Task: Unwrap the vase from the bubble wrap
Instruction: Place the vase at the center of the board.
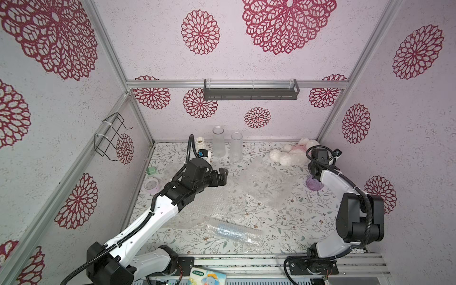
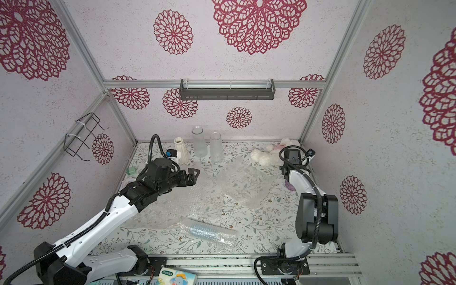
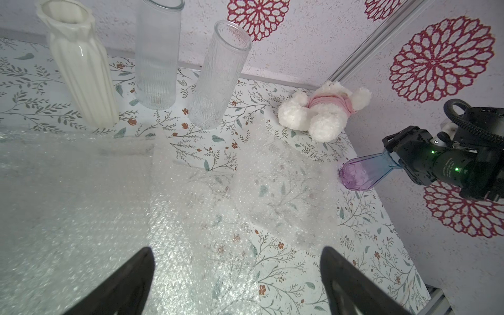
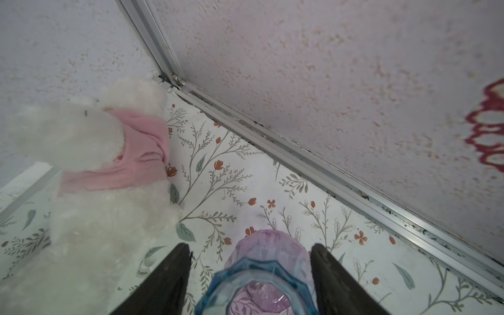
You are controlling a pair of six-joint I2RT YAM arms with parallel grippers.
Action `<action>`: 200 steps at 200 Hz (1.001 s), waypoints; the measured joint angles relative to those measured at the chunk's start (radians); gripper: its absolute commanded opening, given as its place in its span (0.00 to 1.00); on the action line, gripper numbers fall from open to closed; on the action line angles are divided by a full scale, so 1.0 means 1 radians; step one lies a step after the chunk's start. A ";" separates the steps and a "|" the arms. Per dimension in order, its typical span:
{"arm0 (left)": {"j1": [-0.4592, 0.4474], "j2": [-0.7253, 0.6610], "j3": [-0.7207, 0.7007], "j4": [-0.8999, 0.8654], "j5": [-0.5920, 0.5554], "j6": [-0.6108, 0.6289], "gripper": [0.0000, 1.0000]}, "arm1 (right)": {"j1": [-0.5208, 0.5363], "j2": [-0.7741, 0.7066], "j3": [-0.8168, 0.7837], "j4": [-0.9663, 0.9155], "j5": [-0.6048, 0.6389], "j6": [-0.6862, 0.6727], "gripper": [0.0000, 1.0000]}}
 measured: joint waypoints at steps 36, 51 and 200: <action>0.000 -0.004 0.000 -0.014 -0.010 0.000 0.97 | 0.025 -0.014 0.013 -0.011 0.020 -0.013 0.85; 0.000 -0.012 0.000 -0.023 -0.014 0.000 0.97 | 0.036 -0.034 0.016 -0.016 0.024 -0.020 0.85; 0.086 -0.121 -0.063 -0.266 -0.043 -0.114 0.98 | 0.578 -0.404 -0.104 -0.011 -0.291 -0.339 0.84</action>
